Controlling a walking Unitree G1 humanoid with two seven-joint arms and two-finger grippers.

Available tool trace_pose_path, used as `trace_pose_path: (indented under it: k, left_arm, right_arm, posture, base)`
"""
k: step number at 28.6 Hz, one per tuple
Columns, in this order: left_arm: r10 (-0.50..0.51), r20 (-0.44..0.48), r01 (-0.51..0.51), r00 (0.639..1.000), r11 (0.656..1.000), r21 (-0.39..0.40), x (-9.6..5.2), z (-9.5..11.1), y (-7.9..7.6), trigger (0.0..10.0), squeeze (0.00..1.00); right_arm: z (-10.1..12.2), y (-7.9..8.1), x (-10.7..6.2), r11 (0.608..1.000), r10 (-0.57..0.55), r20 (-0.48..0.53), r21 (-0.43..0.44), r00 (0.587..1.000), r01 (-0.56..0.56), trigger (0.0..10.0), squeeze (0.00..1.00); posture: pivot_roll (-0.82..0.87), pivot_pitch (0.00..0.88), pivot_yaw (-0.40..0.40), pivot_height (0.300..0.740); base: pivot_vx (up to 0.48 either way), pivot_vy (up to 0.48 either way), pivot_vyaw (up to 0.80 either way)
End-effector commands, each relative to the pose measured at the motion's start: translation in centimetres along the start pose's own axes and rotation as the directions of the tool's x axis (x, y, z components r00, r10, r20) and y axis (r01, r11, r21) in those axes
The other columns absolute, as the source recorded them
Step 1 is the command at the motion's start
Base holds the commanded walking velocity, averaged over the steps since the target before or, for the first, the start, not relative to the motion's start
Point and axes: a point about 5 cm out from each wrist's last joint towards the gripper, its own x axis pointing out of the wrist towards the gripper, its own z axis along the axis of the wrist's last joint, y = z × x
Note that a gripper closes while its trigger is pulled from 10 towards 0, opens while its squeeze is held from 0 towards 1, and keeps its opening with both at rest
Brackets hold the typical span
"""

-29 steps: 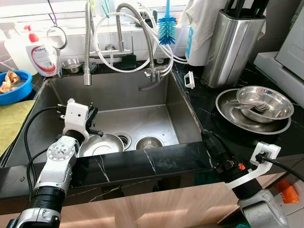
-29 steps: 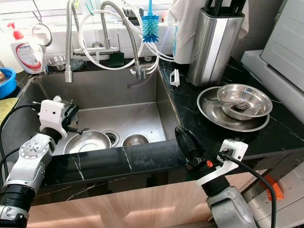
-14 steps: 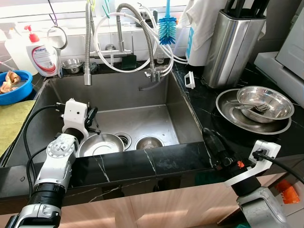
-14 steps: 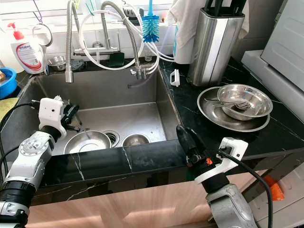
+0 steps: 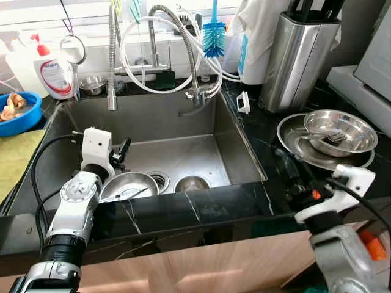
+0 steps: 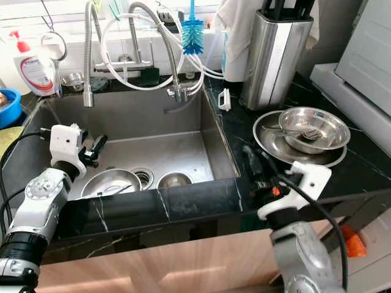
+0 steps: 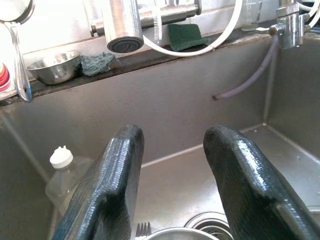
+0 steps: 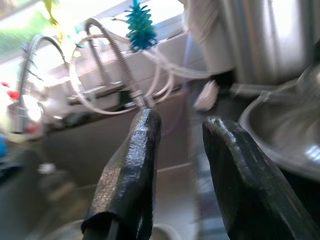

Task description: Kitchen organization

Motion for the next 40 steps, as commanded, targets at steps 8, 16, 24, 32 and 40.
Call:
trace_pose_path:
  k: [8, 16, 24, 32, 40]
  left_arm:
    - [-0.013, 0.011, 0.013, 1.0, 0.999, -0.035, 0.4, 0.5, -0.5, 10.0, 0.0]
    - [-0.012, 0.01, 0.013, 1.0, 0.999, -0.048, 0.4, 0.5, -0.6, 10.0, 0.0]
    - [-0.016, 0.006, 0.016, 1.0, 0.998, -0.056, 0.5, 0.4, -0.8, 10.0, 0.0]
    - [-0.029, 0.001, 0.029, 1.0, 0.998, -0.06, 0.5, 0.4, -1.0, 10.0, 0.0]
    - [-0.038, -0.001, 0.038, 0.999, 0.997, -0.065, 0.5, 0.4, -1.2, 10.0, 0.0]
  right_arm:
    - [1.3, -1.9, 0.9, 0.919, -0.161, -0.063, -0.373, 0.985, 0.127, 10.0, 0.0]
    - [1.9, -3.0, 1.4, 0.845, -0.138, -0.13, -0.533, 0.982, 0.049, 10.0, 0.24]
    - [2.6, -2.7, 2.1, 0.827, -0.08, -0.152, -0.561, 0.985, -0.02, 10.0, 1.0]
    - [2.7, -3.0, 3.8, 0.769, -0.062, -0.223, -0.632, 0.973, -0.096, 10.0, 0.0]
    - [3.2, -4.1, 4.7, 0.736, -0.145, -0.245, -0.674, 0.958, -0.061, 10.0, 0.0]
  posture:
    - [-0.1, 0.0, 0.044, 0.74]
    - [-0.1, 0.0, 0.045, 0.74]
    - [-0.11, 0.0, 0.048, 0.74]
    - [-0.1, 0.0, 0.055, 0.74]
    - [-0.1, 0.0, 0.057, 0.74]
  base:
    - [0.0, 0.0, 0.0]
    - [0.0, 0.0, 0.0]
    - [0.0, 0.0, 0.0]
    - [0.0, 0.0, 0.0]
    - [0.0, 0.0, 0.0]
